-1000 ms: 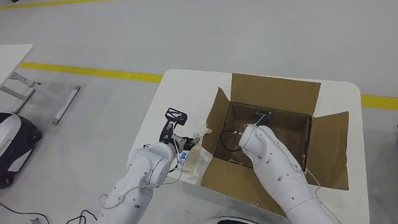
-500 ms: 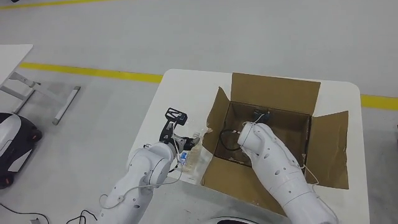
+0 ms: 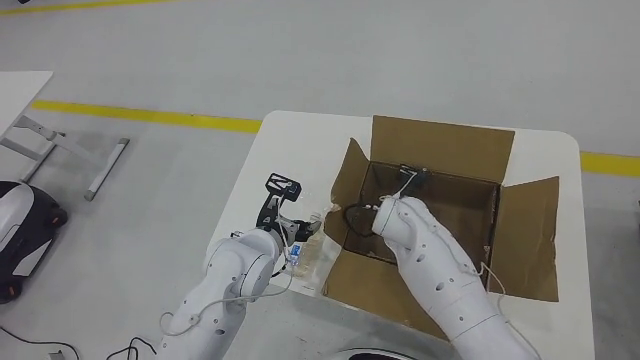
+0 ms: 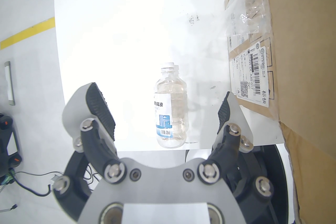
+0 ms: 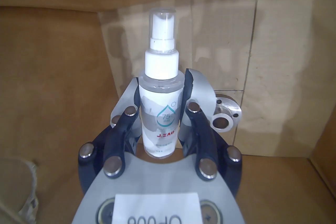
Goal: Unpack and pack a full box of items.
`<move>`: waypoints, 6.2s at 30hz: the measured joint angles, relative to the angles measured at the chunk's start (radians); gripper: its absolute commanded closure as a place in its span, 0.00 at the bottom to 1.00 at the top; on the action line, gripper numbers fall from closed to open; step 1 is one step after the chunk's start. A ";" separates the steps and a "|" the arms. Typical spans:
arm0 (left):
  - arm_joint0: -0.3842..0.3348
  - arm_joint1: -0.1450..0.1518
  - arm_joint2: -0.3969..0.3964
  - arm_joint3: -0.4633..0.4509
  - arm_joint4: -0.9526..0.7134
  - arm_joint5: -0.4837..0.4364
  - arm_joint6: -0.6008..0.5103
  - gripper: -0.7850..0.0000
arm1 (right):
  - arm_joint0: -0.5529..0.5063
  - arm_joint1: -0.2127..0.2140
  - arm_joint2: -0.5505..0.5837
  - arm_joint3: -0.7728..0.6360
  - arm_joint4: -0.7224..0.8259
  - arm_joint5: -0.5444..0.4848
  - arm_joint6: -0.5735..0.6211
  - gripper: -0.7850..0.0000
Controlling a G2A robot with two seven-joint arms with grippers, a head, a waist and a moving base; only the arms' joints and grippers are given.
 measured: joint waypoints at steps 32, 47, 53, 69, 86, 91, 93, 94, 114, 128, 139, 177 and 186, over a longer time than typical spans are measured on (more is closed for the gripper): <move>0.000 0.000 0.000 0.000 0.000 0.000 0.000 0.00 | -0.574 0.178 0.295 -1.030 -0.551 -0.261 0.143 1.00; 0.000 0.000 0.000 0.000 0.000 0.000 0.000 0.00 | -0.612 0.199 0.518 -1.367 -0.441 -0.463 0.174 1.00; 0.000 0.000 0.000 0.000 0.000 0.000 0.000 0.00 | -0.653 0.216 0.666 -1.470 -0.411 -0.588 0.231 1.00; 0.000 0.000 0.000 0.000 0.000 0.000 0.000 0.00 | -0.755 0.248 0.959 -1.468 -0.322 -0.747 0.287 1.00; 0.000 0.000 0.000 0.000 0.000 0.000 0.000 0.00 | -1.017 0.277 0.941 -1.440 -0.480 -0.948 0.400 1.00; 0.000 0.000 0.000 0.000 0.000 0.000 0.000 0.00 | -1.029 0.282 0.924 -1.374 -0.519 -0.944 0.382 1.00; 0.000 0.000 0.000 0.000 0.000 0.000 0.000 0.00 | -1.027 0.282 0.920 -1.346 -0.515 -0.936 0.374 1.00; 0.000 0.000 0.000 0.000 0.000 0.000 0.000 0.00 | -1.025 0.282 0.920 -1.335 -0.509 -0.928 0.373 1.00; 0.000 0.000 0.000 0.000 0.000 0.000 0.000 0.00 | -1.023 0.287 0.888 -1.240 -0.510 -0.945 0.333 1.00; 0.000 0.000 0.000 0.000 0.000 0.000 0.000 0.00 | -0.947 0.300 0.843 -1.131 -0.576 -0.951 0.339 1.00; 0.000 0.000 0.000 0.000 0.000 0.000 0.000 0.00 | -0.916 0.307 0.812 -1.069 -0.613 -0.933 0.336 1.00; 0.000 0.000 0.000 0.000 0.000 0.000 0.000 0.00 | -0.994 0.329 1.003 -1.475 -0.360 -0.915 0.337 1.00; 0.000 0.000 0.000 0.000 0.000 0.000 0.000 0.00 | -0.883 0.343 1.033 -1.468 -0.245 -1.000 0.149 1.00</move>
